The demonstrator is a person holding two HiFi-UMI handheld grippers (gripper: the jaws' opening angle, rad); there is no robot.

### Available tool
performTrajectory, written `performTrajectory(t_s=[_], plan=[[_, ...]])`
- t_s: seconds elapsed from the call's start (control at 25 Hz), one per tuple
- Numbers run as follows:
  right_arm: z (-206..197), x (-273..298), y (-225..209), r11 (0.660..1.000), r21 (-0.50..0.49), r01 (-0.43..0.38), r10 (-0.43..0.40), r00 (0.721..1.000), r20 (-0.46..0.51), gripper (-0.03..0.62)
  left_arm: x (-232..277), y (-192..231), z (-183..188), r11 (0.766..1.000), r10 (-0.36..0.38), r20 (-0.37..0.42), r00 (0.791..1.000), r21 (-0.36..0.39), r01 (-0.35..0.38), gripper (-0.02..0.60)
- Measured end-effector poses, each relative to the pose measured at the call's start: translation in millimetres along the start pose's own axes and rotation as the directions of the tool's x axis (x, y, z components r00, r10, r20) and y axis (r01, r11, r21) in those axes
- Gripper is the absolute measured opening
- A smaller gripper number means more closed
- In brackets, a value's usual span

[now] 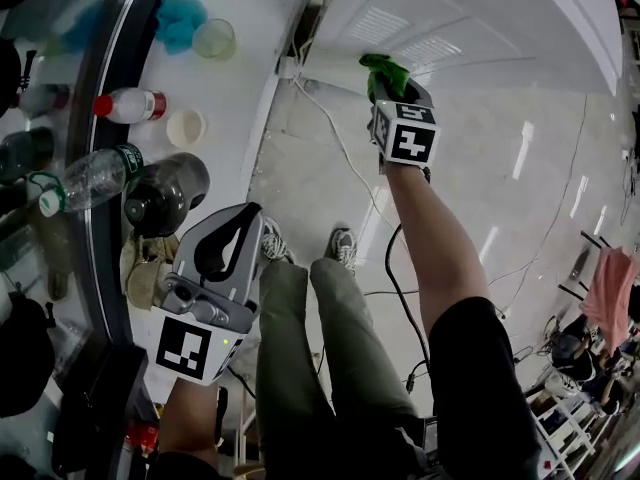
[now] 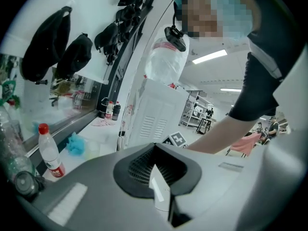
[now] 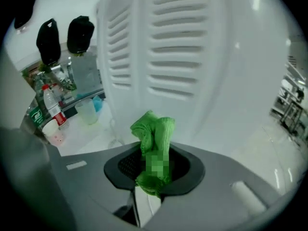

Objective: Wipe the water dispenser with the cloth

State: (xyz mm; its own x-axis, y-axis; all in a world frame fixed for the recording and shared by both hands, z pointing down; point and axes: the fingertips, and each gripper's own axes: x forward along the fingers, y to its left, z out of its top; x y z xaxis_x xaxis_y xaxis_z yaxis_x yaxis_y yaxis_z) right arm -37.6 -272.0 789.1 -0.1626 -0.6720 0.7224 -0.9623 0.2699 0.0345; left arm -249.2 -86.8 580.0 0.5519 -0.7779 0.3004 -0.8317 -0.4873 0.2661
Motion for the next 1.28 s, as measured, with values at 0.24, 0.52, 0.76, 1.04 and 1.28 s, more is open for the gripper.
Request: performTrajectory(t_s=[0.24, 0.52, 0.76, 1.04, 1.28], plan=[[-44, -34, -105, 0.987, 0.104, 0.126, -0.12, 0.991, -0.065, 0.092, 24, -36, -10, 1.0, -0.018, -0.022, 1.0, -0.004, 0.018, 0.002], [-55, -56, -149, 0.989, 0.091, 0.115, -0.111, 0.992, -0.055, 0.092, 56, -86, -17, 0.999, -0.037, -0.053, 0.998, -0.017, 0.036, 0.002], [-51, -81, -148, 0.994, 0.106, 0.023, -0.021, 1.0, -0.02, 0.092, 83, -127, -10, 0.998, -0.065, -0.062, 0.996, -0.017, 0.064, 0.002], [-35, -132, -137, 0.994, 0.067, -0.084, 0.081, 0.996, 0.039, 0.092, 100, -164, 4, 0.997, -0.079, -0.054, 0.995, -0.005, 0.079, 0.002], [-24, -202, -123, 0.99, 0.045, -0.133, 0.126, 0.983, 0.131, 0.092, 90, -176, 19, 0.999, -0.052, -0.053, 0.997, 0.014, 0.053, 0.002]])
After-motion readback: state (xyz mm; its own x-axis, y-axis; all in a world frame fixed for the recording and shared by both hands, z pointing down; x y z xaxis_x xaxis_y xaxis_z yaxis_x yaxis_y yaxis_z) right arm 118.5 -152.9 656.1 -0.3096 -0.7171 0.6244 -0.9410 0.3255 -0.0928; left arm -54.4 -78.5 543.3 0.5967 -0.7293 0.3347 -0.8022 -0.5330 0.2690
